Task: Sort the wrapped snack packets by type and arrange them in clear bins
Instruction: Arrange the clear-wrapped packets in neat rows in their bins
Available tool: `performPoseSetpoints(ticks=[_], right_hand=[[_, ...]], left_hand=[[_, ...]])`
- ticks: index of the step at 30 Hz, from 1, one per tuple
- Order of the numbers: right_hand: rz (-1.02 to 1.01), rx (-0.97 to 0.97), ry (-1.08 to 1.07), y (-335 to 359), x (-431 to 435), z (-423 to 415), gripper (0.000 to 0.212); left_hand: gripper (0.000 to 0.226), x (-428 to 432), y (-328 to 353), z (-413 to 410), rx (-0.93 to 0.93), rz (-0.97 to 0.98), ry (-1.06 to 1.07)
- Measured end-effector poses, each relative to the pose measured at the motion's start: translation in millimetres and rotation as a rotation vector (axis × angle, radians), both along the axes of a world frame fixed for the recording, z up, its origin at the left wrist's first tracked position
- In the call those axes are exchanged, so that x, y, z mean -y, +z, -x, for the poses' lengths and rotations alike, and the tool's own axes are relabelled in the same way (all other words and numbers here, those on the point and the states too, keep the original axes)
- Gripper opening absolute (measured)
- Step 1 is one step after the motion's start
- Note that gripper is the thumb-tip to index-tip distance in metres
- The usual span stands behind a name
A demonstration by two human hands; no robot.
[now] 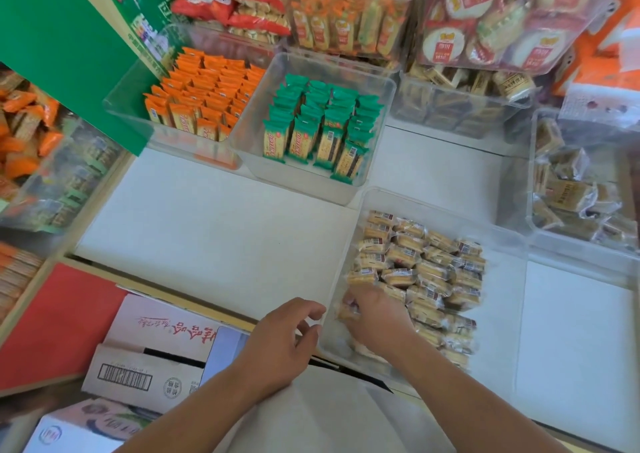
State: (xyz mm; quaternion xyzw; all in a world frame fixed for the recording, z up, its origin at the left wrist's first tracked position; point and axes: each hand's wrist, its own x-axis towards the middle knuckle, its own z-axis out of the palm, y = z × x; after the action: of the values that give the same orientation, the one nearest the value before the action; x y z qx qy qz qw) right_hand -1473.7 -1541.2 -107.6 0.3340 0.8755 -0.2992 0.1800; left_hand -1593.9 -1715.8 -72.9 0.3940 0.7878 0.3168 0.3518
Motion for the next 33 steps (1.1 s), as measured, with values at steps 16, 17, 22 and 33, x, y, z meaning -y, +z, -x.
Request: performPoseSetpoints(ticks=[16,17,22,33], right_hand=[[0.223,-0.343,-0.452,32,-41,-92,0.010],[0.234,-0.331,-0.436,32,-40,-97,0.013],[0.240,-0.251,-0.311,23,-36,-113,0.026],[0.267,-0.224,0.088,9,-23,-106,0.039]], left_hand=[[0.051,-108,-14,-63,-0.184,0.734,-0.659],[0.056,-112,-18,-64,-0.171,0.777,-0.643],[0.069,-121,-15,-72,-0.190,0.772,-0.510],[0.018,-92,13,-56,0.045,0.409,-0.357]])
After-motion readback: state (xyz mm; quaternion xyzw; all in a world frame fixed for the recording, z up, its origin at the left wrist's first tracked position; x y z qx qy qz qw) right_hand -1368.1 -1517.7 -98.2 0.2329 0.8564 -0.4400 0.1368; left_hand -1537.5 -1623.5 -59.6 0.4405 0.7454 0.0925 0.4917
